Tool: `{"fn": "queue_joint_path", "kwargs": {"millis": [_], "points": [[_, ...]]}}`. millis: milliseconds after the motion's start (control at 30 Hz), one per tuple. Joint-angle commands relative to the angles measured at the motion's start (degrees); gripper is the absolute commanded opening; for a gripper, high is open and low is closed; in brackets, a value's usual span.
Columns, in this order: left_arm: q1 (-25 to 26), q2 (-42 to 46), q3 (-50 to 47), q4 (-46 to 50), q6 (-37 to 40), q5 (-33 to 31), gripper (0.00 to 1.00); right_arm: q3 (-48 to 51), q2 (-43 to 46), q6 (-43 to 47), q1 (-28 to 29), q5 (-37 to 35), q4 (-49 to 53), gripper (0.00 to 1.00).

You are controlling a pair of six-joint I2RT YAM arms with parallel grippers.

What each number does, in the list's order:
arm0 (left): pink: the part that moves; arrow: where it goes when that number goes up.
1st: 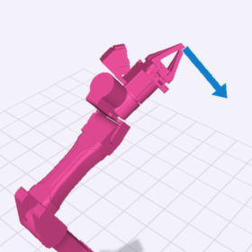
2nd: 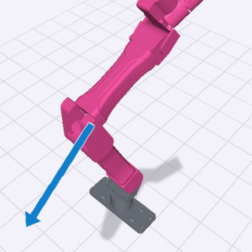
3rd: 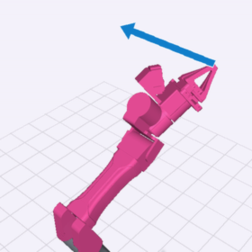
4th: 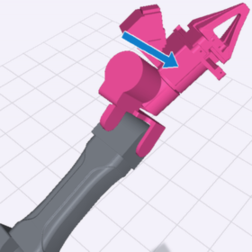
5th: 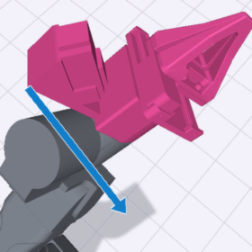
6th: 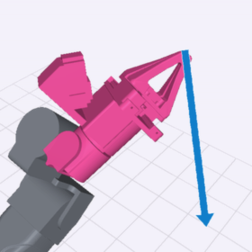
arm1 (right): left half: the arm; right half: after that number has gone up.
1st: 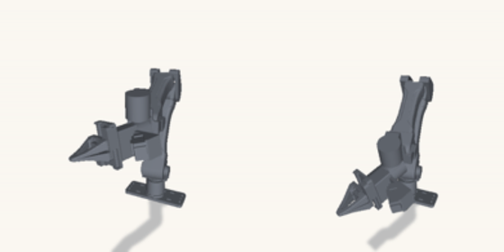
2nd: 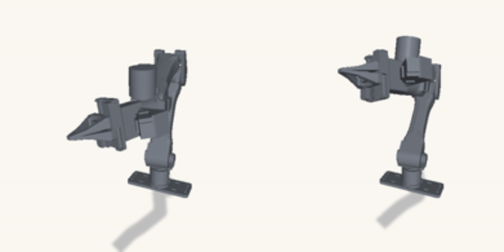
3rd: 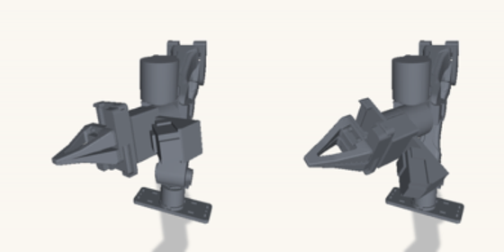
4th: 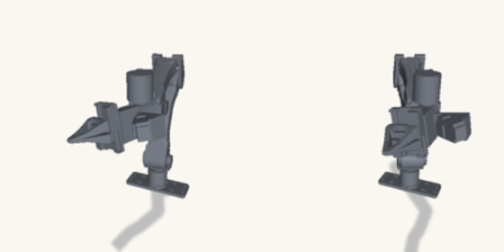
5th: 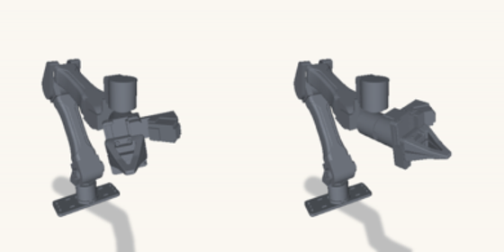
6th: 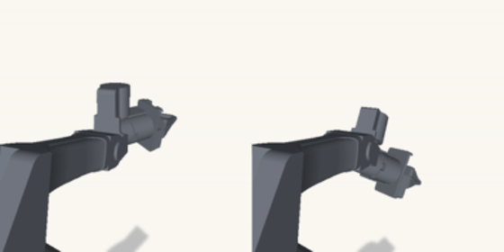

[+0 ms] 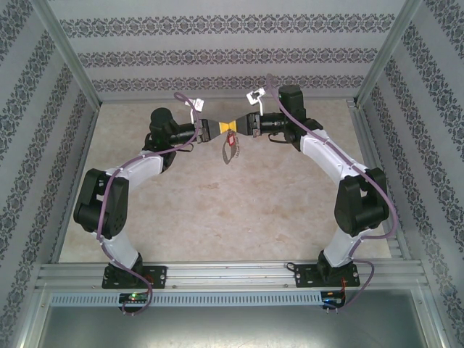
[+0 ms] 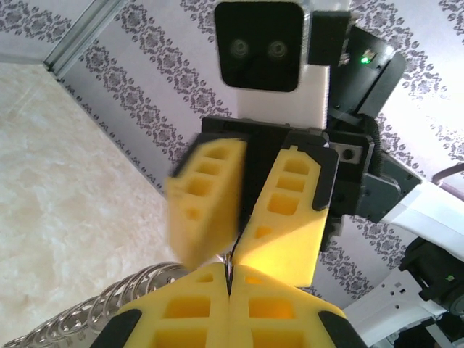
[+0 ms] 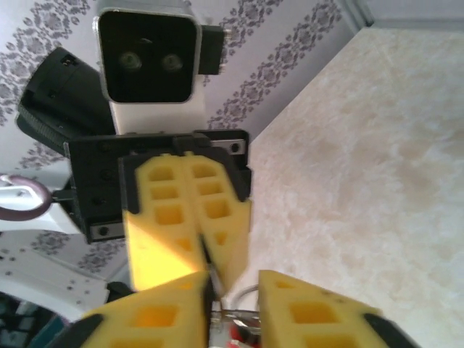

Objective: Put the keys on the keyring

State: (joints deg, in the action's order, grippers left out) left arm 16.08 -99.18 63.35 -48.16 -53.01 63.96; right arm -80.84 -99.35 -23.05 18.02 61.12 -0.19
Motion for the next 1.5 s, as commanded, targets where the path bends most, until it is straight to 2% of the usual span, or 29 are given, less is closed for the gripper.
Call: {"fn": "queue_joint_path", "kwargs": {"millis": [0,200,267,533,667,867,933,1033,1167,1467], "points": [[0.55,0.79,-0.24,-6.5,-0.54,-0.09,0.0,3.61,3.64,-4.17,-2.36,-2.79,-6.79,0.33],[0.57,2.31,-0.16,-7.28,0.1,-2.43,0.0,13.4,9.22,-9.88,-3.52,-9.35,-16.33,0.35],[0.56,2.56,-0.07,-7.76,-0.13,-3.2,0.0,15.96,10.36,-10.72,-2.61,-11.52,-18.79,0.39],[0.55,2.41,0.46,-8.62,-1.13,-3.85,0.0,17.75,9.15,-11.97,1.67,-14.64,-23.63,0.45],[0.57,2.5,0.3,-8.82,-1.15,-4.36,0.0,16.42,6.62,-13.29,3.41,-13.36,-25.19,0.41],[0.54,2.72,0.21,-8.71,-0.82,-5.12,0.0,16.31,4.39,-12.95,6.0,-11.58,-25.39,0.25],[0.58,2.76,0.13,-8.82,-0.82,-5.34,0.0,16.66,3.92,-12.87,6.65,-11.75,-25.4,0.24],[0.54,2.67,0.13,-8.82,-0.69,-5.47,0.0,17.3,4.09,-12.9,6.61,-11.99,-25.7,0.25],[0.57,2.8,0.11,-8.61,-0.6,-5.34,0.0,19.29,6.53,-12.34,5.34,-13.43,-25.79,0.32],[0.54,3.14,0.02,-8.79,-0.8,-5.23,0.0,24.68,12.89,-9.39,3.52,-21.03,-25.14,0.44]]}}
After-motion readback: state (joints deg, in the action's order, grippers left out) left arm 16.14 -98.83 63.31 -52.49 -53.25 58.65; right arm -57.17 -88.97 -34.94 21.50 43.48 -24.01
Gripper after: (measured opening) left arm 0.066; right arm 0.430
